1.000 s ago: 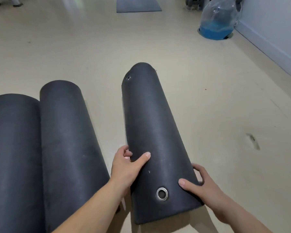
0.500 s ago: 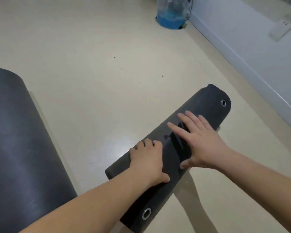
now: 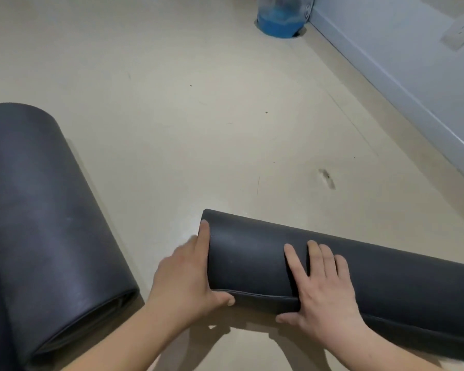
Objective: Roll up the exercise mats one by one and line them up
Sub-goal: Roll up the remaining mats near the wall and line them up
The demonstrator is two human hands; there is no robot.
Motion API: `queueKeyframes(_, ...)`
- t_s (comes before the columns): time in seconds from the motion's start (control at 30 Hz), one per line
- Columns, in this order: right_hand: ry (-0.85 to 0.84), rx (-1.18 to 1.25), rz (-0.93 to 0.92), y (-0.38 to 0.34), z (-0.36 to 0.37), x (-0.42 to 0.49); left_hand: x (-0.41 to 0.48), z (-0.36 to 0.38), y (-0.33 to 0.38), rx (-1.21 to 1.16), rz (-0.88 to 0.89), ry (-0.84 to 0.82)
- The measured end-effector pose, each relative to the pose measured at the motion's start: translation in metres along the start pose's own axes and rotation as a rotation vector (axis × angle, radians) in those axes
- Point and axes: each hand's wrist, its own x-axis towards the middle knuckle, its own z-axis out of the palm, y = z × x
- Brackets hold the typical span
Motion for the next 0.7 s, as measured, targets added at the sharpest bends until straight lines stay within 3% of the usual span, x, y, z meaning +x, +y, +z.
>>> queueKeyframes(0.07, 0.045, -0.033, -0.047, 0.001, 0.006, -0.005, -0.010, 0.009, -0.004, -0.115, -0.021, 0.020)
queueKeyframes(0.13, 0.100, -0.086, -0.088, 0.015, 0.001, -0.006, -0.007, 0.015, -0.008, -0.057, 0.017, 0.083)
queueKeyframes(0.23, -0.036, -0.139, -0.047, 0.037, -0.016, 0.000, 0.021, 0.009, -0.006, 0.002, 0.083, 0.114)
queueKeyframes(0.3, -0.111, -0.157, 0.036, 0.037, -0.026, 0.004, 0.044, 0.000, 0.007, 0.119, 0.083, 0.107)
queueKeyframes(0.37, -0.059, -0.116, 0.078, 0.033, -0.021, 0.005, 0.055, -0.007, 0.037, 0.319, 0.121, 0.105)
queueKeyframes(0.47, -0.047, -0.064, 0.035, 0.024, -0.005, -0.009, 0.044, 0.003, 0.094, 0.408, 0.559, 0.029)
queueKeyframes(0.53, 0.061, 0.022, -0.087, 0.033, 0.008, -0.029, 0.031, 0.020, 0.121, 0.422, 0.680, -0.059)
queueKeyframes(0.63, 0.277, 0.095, -0.194, 0.083, 0.017, -0.072, 0.024, 0.042, 0.141, 0.595, 0.609, -0.015)
queueKeyframes(0.7, 0.285, 0.122, 0.025, 0.133, 0.025, -0.109, 0.018, 0.050, 0.157, 0.647, 0.527, 0.013)
